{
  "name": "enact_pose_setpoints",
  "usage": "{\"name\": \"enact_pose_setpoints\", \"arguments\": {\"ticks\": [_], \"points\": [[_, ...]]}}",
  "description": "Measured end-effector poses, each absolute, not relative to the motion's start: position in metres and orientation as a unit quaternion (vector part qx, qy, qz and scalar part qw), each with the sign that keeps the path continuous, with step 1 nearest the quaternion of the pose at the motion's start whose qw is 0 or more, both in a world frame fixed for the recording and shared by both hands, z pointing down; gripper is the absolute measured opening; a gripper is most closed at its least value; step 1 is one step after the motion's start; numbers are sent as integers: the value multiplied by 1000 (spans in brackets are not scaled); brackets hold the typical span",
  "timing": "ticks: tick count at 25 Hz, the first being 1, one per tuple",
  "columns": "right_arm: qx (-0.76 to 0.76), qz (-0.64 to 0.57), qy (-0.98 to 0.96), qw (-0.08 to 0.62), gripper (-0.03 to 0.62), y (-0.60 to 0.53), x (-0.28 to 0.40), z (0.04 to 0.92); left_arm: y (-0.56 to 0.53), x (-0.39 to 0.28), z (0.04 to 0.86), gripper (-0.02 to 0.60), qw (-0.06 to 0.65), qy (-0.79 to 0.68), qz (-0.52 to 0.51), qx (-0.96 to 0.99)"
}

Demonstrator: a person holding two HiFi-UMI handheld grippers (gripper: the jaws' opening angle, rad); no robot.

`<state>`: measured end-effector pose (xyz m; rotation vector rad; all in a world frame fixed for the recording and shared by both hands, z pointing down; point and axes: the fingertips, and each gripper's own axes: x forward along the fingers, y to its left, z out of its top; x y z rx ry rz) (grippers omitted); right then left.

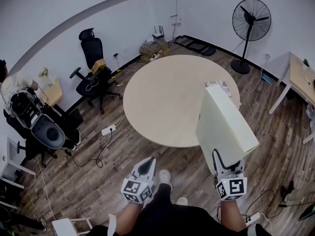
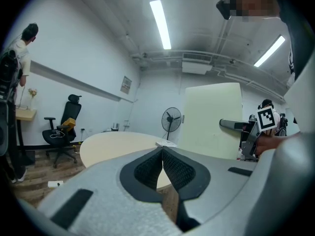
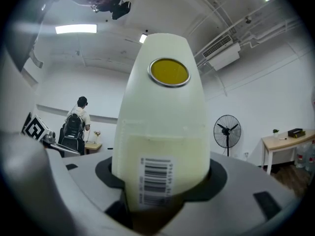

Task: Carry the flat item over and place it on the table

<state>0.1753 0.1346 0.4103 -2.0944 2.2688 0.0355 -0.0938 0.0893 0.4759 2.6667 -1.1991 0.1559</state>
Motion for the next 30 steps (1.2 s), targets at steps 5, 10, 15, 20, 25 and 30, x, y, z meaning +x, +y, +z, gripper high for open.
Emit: {"name": "enact_pose_setpoints", "arguments": {"ticks": [5,10,15,20,25,30], "points": [[-669,-5,741,53,287,89,180,409,43,-92,477,6,108,-412,45,904],[-668,-10,743,46,287,37,180,411,-11,-92,474,6,104,-414,43,903],[-660,-22,748,62,287,-21,170,407,-71,-101,475,7,100,-409,56,905],[-658,-18,751,56,288,-75,160,398,-132,-114,475,6,104,-420,48,900],[-663,-14,747,55,288,-114,157,394,-182,-115,473,6,98,-413,45,904],[-668,-11,743,51,288,-144,153,394,-214,-113,470,6,94,-398,40,912]]}}
